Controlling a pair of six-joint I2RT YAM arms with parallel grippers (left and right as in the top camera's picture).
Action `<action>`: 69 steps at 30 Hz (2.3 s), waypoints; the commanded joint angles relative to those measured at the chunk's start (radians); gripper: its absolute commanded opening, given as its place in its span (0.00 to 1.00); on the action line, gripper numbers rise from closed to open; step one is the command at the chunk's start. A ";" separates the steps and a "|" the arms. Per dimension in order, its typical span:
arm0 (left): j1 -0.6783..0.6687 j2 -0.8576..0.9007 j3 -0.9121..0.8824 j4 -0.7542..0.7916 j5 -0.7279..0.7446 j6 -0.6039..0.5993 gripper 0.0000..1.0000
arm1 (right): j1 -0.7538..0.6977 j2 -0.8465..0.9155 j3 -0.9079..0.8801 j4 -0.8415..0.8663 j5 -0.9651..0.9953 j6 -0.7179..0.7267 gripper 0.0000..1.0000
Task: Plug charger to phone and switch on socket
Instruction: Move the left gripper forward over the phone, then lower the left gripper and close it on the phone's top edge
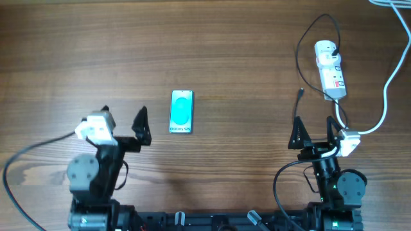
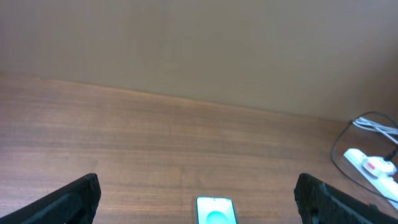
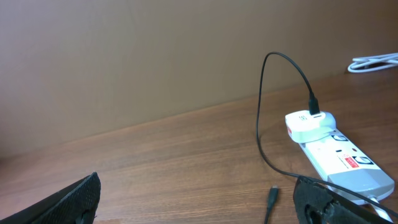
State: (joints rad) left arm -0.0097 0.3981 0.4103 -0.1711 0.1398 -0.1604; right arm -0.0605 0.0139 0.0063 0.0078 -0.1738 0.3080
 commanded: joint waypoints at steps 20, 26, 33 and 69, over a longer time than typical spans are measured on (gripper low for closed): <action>-0.186 0.700 0.702 -0.470 -0.223 -0.012 1.00 | -0.002 -0.003 -0.001 0.002 0.021 -0.017 1.00; -0.361 0.798 0.708 -0.476 -0.372 -0.145 1.00 | -0.002 -0.003 -0.001 0.002 0.021 -0.017 0.99; -0.427 1.102 0.708 -0.443 -0.310 -0.166 1.00 | -0.002 -0.003 -0.001 0.002 0.021 -0.017 1.00; -0.426 1.448 0.700 -0.363 -0.234 -0.223 1.00 | -0.002 -0.003 -0.001 0.002 0.021 -0.017 0.99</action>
State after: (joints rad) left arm -0.4351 1.8332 1.1046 -0.5373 -0.0914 -0.3660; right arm -0.0605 0.0139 0.0063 0.0071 -0.1741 0.3077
